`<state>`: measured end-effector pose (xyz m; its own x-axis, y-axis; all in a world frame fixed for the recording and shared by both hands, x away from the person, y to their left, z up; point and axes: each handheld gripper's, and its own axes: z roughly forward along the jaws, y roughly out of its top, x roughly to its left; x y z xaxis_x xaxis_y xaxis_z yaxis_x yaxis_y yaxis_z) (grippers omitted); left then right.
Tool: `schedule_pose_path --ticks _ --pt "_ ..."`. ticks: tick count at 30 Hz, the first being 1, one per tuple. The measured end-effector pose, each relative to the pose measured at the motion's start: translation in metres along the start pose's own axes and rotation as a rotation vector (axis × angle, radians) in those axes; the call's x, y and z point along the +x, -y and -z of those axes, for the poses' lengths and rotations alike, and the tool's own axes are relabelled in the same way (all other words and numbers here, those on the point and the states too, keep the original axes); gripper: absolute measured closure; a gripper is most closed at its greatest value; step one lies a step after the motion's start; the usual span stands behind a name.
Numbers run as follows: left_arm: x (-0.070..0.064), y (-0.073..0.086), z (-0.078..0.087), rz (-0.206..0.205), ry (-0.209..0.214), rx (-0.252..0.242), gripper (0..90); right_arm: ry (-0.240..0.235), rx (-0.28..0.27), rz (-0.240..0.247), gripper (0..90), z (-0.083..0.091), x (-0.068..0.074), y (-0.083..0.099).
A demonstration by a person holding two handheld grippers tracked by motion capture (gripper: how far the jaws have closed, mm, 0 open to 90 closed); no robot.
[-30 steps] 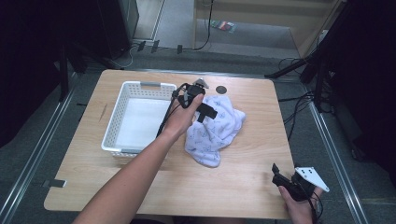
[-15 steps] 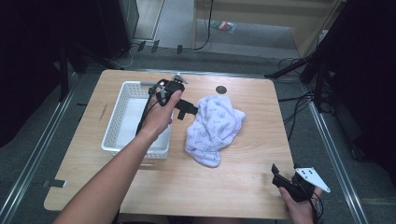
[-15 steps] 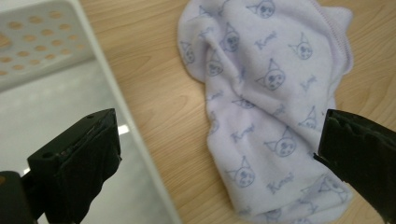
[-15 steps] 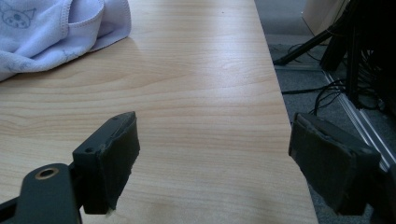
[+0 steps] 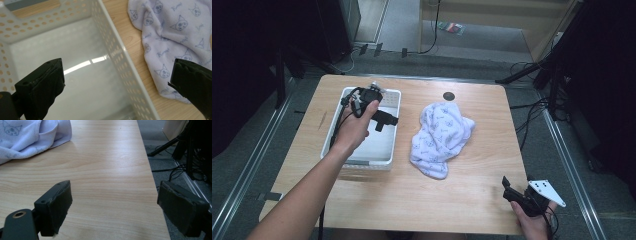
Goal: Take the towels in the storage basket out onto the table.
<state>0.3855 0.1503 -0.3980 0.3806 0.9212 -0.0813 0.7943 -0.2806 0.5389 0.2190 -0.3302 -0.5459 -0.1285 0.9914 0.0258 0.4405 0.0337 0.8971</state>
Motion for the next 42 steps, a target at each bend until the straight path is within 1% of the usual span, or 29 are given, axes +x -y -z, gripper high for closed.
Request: schedule_pose_path --ticks 3,4,6,10,11,12,13,15,18,19,20,21,22,23,24,25,26,29,30,31,32,35,38,42 --pt "0.009 0.008 0.005 0.005 -0.012 0.003 0.0 -0.001 0.005 -0.005 13.0 0.0 0.0 0.0" --pt "0.012 0.011 0.008 0.002 -0.023 0.007 0.0 0.0 0.003 -0.002 13.1 0.0 0.0 0.0" --pt "0.017 0.016 0.011 0.008 -0.03 0.008 0.0 0.0 0.003 0.003 13.2 0.0 0.001 0.0" --pt "0.029 0.028 0.019 0.021 -0.038 -0.003 0.0 0.001 0.001 0.003 13.2 0.001 0.0 0.0" --pt "0.032 0.031 0.021 0.021 -0.045 -0.004 0.0 0.005 0.006 -0.004 13.2 0.001 0.0 0.0" --pt "0.039 0.037 0.025 0.025 -0.055 -0.009 0.0 0.008 0.01 -0.006 13.2 0.0 0.0 0.0" --pt "0.039 0.037 0.025 0.025 -0.055 -0.009 0.0 0.008 0.01 -0.006 13.2 0.0 0.0 0.0" --pt "0.047 0.045 0.028 0.032 -0.054 -0.005 0.0 0.01 0.011 -0.002 13.3 0.0 0.001 0.0" --pt "0.055 0.054 0.032 0.041 -0.055 -0.007 0.0 0.012 0.012 0.0 13.3 0.0 0.001 0.0" --pt "0.06 0.061 0.035 0.042 -0.058 -0.005 0.0 0.013 0.018 -0.001 13.3 -0.001 0.001 0.0" --pt "0.06 0.061 0.035 0.042 -0.058 -0.005 0.0 0.013 0.018 -0.001 13.3 -0.001 0.001 0.0" --pt "0.061 0.065 0.036 0.047 -0.062 -0.016 0.0 0.014 0.017 0.001 13.3 -0.001 0.001 0.0" --pt "0.064 0.068 0.039 0.045 -0.061 -0.012 0.0 0.015 0.017 0.001 13.3 -0.001 0.001 0.0" --pt "0.067 0.072 0.04 0.043 -0.071 -0.017 0.0 0.019 0.018 -0.002 13.4 -0.001 0.001 0.0" --pt "0.072 0.08 0.043 0.053 -0.086 -0.025 0.0 0.022 0.017 -0.002 13.4 -0.001 0.001 0.0" --pt "0.072 0.08 0.043 0.053 -0.086 -0.025 0.0 0.022 0.017 -0.002 13.4 -0.001 0.001 0.0" --pt "0.076 0.085 0.044 0.06 -0.084 -0.026 0.0 0.021 0.018 -0.002 13.4 -0.001 0.001 0.0" --pt "0.082 0.096 0.048 0.064 -0.094 -0.029 0.0 0.022 0.019 0.0 13.5 -0.001 0.001 0.0" --pt "0.084 0.104 0.051 0.067 -0.099 -0.042 0.0 0.022 0.02 0.002 13.5 -0.001 0.001 0.0" --pt "0.084 0.104 0.051 0.067 -0.099 -0.042 0.0 0.022 0.02 0.002 13.5 -0.001 0.001 0.0" --pt "0.086 0.109 0.052 0.07 -0.106 -0.052 0.0 0.023 0.019 0.001 13.5 -0.001 0.001 0.0" --pt "0.09 0.123 0.059 0.072 -0.107 -0.077 0.0 0.025 0.023 -0.002 13.5 -0.001 0.001 0.0" --pt "0.095 0.137 0.064 0.089 -0.121 -0.109 0.0 0.026 0.023 -0.002 13.5 -0.001 0.001 0.0" --pt "0.101 0.153 0.069 0.101 -0.129 -0.128 0.0 0.029 0.027 -0.002 13.6 -0.002 0.001 -0.001"
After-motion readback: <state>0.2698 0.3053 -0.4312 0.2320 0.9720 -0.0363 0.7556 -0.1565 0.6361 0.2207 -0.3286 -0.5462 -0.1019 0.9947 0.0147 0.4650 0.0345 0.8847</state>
